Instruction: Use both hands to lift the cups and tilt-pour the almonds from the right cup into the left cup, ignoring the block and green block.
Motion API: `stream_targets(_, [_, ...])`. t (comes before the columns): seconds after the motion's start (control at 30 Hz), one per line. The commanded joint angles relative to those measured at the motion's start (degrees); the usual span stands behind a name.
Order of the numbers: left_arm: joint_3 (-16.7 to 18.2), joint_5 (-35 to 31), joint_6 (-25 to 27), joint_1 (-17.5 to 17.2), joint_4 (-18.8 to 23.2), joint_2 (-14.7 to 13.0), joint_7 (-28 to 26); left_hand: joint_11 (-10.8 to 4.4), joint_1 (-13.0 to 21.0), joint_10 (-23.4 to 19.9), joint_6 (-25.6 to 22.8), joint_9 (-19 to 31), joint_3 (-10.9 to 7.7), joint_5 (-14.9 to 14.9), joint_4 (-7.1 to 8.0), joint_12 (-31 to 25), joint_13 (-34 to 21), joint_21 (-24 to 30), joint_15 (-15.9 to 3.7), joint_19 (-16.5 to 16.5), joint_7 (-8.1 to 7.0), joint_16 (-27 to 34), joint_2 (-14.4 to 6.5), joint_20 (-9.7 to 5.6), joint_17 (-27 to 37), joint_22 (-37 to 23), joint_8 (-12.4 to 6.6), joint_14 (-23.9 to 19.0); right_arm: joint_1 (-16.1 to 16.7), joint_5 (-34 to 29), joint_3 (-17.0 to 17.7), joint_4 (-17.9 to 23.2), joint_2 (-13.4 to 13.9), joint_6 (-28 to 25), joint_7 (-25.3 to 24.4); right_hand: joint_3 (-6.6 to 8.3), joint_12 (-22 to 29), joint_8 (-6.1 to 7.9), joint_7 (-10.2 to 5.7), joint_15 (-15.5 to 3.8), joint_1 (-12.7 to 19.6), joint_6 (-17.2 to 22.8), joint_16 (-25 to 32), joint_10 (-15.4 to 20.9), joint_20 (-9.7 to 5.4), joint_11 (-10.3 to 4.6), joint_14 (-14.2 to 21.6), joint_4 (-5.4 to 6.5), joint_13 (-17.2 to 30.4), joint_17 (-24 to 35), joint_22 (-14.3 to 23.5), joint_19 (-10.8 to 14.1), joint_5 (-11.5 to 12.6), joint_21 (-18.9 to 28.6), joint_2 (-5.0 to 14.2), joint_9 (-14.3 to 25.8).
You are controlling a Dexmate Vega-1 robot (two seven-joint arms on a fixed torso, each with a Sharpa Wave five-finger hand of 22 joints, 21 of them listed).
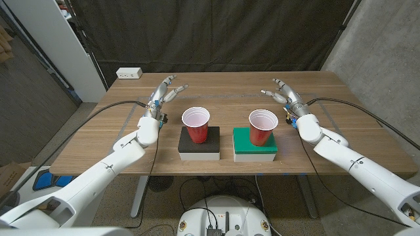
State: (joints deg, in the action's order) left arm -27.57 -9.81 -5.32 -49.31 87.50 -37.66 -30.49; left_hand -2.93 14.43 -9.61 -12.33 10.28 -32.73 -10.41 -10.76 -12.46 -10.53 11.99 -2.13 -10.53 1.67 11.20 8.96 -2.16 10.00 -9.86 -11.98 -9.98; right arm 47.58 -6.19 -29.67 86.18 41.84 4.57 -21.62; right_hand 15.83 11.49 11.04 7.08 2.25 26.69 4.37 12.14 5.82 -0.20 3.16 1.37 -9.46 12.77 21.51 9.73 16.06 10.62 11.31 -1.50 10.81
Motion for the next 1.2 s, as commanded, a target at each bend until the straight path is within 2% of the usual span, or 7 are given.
stream_targets(0.03, [-0.6,-1.6,1.9,0.5,-0.1,-1.1,0.4,0.31,1.3,0.8,0.8,0.1,-0.08,-0.3,0.23,0.4,-0.3,-0.4,-1.89,0.5,-0.05,-0.3,0.2,-3.72,0.3,-0.2,0.44,0.8,-2.2,-5.7,-2.2,-0.1,0.2,-4.7,0.3,0.08,0.2,0.07,0.07,-0.12,-0.1,-0.3,0.1,-0.1,0.24,-0.05,-0.1,0.41,0.0,0.0,0.3,0.3,0.5,0.1,-0.90,0.3])
stream_targets(0.53, [-0.3,-0.7,4.6,-1.6,3.3,-2.5,1.4,0.95,2.5,3.0,3.2,0.2,0.23,-0.4,0.53,1.2,-0.4,-1.3,-1.42,2.9,0.11,-0.9,0.3,-3.89,0.3,-0.2,1.21,2.9,-2.5,-5.3,-2.6,-0.1,0.6,-4.4,1.3,-0.14,0.4,0.29,0.17,-0.14,-0.3,0.0,0.2,0.3,0.29,0.05,0.2,0.61,-0.1,-0.1,0.3,0.3,0.6,0.1,-1.21,0.3])
stream_targets(0.93, [1.4,-0.5,5.8,-5.8,8.0,-4.0,-0.1,0.96,2.8,3.2,3.4,0.2,0.30,-0.4,0.58,1.2,-0.4,-1.3,-1.50,3.1,0.18,-0.8,0.3,-3.91,0.3,-0.2,1.21,3.1,-0.8,-4.9,-1.6,1.0,1.9,-4.0,0.9,-0.28,0.4,0.41,0.22,-0.21,-0.5,0.2,0.3,0.6,0.34,-0.07,0.3,0.75,-0.2,-0.1,0.3,0.3,0.7,0.1,-1.36,0.3])
stream_targets(1.2, [2.3,0.7,4.4,-7.8,8.8,-4.2,-0.2,0.85,3.0,3.4,3.8,0.2,0.40,-0.4,0.63,1.2,-0.4,-1.3,-1.27,3.3,0.19,-1.0,0.3,-3.91,0.3,-0.2,1.27,3.7,0.7,-4.5,-0.7,2.2,2.5,-4.4,0.2,-0.37,0.5,0.48,0.22,-0.07,-0.6,0.3,0.3,0.8,0.40,0.04,0.3,0.86,-0.3,-0.2,0.3,0.3,0.7,0.0,-1.43,0.3])
